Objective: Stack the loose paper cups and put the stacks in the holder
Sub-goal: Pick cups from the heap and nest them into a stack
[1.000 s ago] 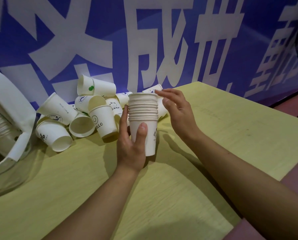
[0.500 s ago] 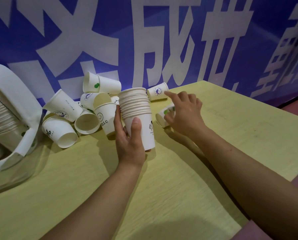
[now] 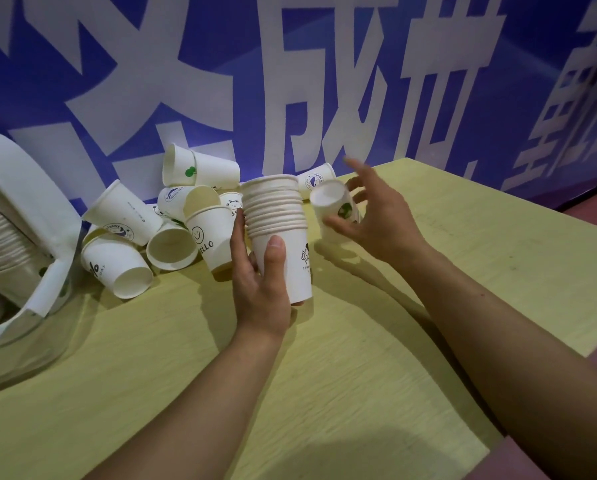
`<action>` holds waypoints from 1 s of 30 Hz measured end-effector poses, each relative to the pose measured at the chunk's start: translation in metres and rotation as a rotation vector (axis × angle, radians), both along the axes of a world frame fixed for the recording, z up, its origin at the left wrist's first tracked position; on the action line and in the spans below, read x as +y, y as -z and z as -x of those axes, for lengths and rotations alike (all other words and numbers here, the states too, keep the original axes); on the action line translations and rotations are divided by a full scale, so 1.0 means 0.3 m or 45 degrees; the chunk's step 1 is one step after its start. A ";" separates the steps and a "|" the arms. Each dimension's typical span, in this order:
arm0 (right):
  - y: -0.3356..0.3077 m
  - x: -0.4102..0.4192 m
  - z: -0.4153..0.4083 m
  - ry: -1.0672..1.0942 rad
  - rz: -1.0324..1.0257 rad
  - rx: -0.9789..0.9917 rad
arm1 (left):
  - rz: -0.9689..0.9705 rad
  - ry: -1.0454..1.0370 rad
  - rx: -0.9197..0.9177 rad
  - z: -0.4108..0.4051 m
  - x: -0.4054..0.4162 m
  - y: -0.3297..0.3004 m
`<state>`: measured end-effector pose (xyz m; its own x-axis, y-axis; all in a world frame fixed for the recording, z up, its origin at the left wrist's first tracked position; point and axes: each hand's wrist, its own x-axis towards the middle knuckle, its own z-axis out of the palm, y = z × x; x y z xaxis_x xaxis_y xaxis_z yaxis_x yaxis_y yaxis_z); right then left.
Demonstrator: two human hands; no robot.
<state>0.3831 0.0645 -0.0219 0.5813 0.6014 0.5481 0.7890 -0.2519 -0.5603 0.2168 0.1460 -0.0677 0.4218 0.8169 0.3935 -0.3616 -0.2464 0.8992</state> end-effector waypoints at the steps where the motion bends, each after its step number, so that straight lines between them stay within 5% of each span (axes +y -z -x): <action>1: -0.007 -0.004 0.004 -0.061 -0.178 0.085 | -0.029 0.021 0.023 0.003 -0.005 -0.002; 11: -0.057 -0.060 0.055 -0.257 -0.864 0.468 | -0.306 0.290 0.200 0.022 -0.028 0.007; 22: -0.039 -0.023 0.122 -0.417 -0.710 0.684 | -0.368 0.245 0.293 0.022 -0.026 0.016; 30: -0.024 -0.021 0.122 -0.386 -0.465 0.479 | -0.251 0.160 0.204 0.018 -0.023 0.011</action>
<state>0.3466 0.0582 -0.0149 0.6072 0.5822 0.5407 0.5267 0.2145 -0.8225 0.2113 0.1392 -0.0710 0.5845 0.6685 0.4598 -0.2578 -0.3843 0.8865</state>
